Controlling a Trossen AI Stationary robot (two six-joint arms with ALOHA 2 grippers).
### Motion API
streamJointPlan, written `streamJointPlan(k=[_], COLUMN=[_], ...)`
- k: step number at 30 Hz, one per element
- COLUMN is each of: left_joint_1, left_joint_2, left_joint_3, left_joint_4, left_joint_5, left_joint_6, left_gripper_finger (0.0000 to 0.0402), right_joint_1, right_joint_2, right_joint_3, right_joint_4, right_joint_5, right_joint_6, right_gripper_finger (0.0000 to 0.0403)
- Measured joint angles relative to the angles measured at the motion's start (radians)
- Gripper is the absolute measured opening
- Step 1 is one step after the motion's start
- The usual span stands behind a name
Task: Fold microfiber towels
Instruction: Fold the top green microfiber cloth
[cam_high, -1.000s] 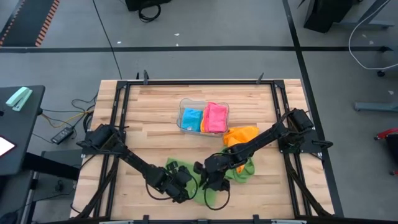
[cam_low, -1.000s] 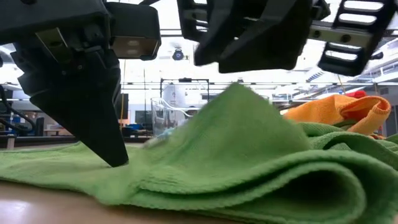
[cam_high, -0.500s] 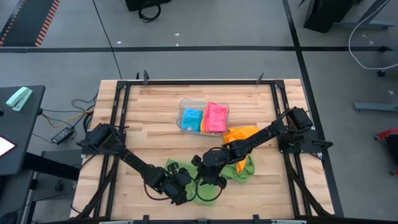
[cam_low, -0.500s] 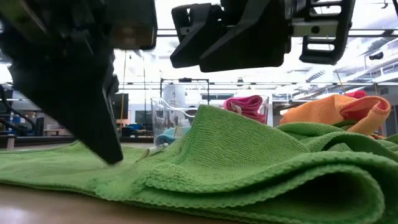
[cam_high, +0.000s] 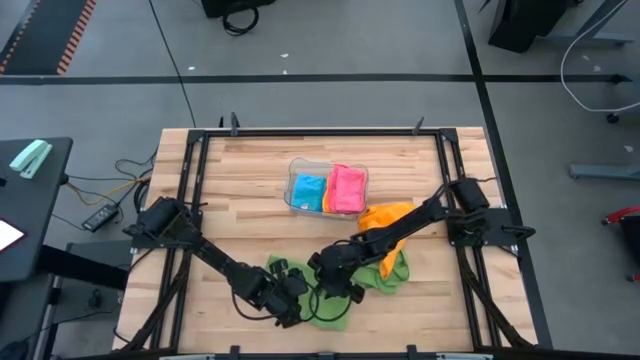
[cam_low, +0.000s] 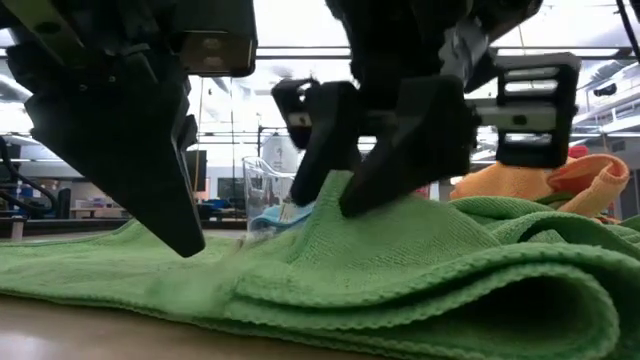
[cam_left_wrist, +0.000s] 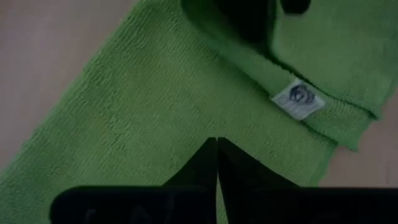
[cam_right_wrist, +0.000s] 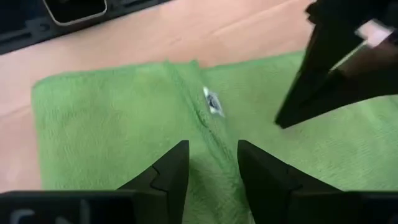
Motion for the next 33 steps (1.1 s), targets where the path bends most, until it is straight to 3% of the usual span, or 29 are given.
streamJointPlan(k=[22, 33], left_joint_1=[0.006, 0.006], left_joint_2=[0.000, 0.000], left_joint_3=[0.000, 0.000], left_joint_4=[0.010, 0.022], left_joint_5=[-0.001, -0.001], left_joint_6=[0.003, 0.000], left_gripper_finger=[0.0016, 0.0031], right_joint_1=[-0.077, -0.073], right_joint_2=[0.060, -0.034], right_joint_3=[0.002, 0.002], right_joint_4=[0.056, 0.035], right_joint_5=[-0.037, -0.038], right_joint_6=[0.043, 0.122], right_gripper_finger=[0.0145, 0.0145])
